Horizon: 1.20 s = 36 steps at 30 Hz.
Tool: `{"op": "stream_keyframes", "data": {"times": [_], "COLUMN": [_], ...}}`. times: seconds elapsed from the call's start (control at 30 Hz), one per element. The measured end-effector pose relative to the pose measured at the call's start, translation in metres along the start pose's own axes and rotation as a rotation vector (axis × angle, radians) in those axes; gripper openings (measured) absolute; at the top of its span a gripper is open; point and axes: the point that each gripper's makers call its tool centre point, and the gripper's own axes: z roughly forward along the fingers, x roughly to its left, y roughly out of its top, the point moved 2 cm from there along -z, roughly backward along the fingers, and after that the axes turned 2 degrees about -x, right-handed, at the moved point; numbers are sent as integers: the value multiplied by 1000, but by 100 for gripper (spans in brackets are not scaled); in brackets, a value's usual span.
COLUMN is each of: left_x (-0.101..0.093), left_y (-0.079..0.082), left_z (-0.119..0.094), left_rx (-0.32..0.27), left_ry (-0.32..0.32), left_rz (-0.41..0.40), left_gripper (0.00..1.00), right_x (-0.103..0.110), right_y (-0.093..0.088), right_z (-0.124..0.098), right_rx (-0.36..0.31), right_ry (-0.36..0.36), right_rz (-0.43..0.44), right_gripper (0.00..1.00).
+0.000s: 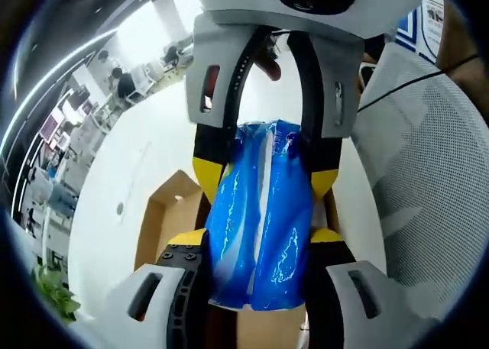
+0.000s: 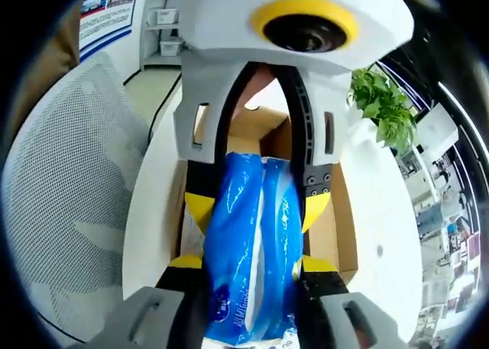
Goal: Operate the shoe box by opening the lid, removing the specified soft item, and placing it in the target area until the item is outside and the box remains undamaged.
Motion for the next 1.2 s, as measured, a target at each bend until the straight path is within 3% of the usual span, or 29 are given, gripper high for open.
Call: {"op": "stream_keyframes", "data": {"times": [0.5,0.77,0.93,1.2], "left_x": [-10,-13,-18,-28], "left_y": [29,49,65,96], "left_z": [25,46,64,103], "left_rx": [-9,-19,-29,-63], "left_ry": [-49,-62,-59,-54], "left_rz": [62,63,60,4], "left_gripper": [47,47,48,48], "right_x": [13,16,19,24], "right_y": [-31,-58,-80,-126], "right_z": [-23,-38,-47,-67], "right_rx": [17,32,36,107], "right_ry": [-32,-23,-4,48], "right_rz": [58,67,70,44], "right_gripper": [41,41,41,42]}}
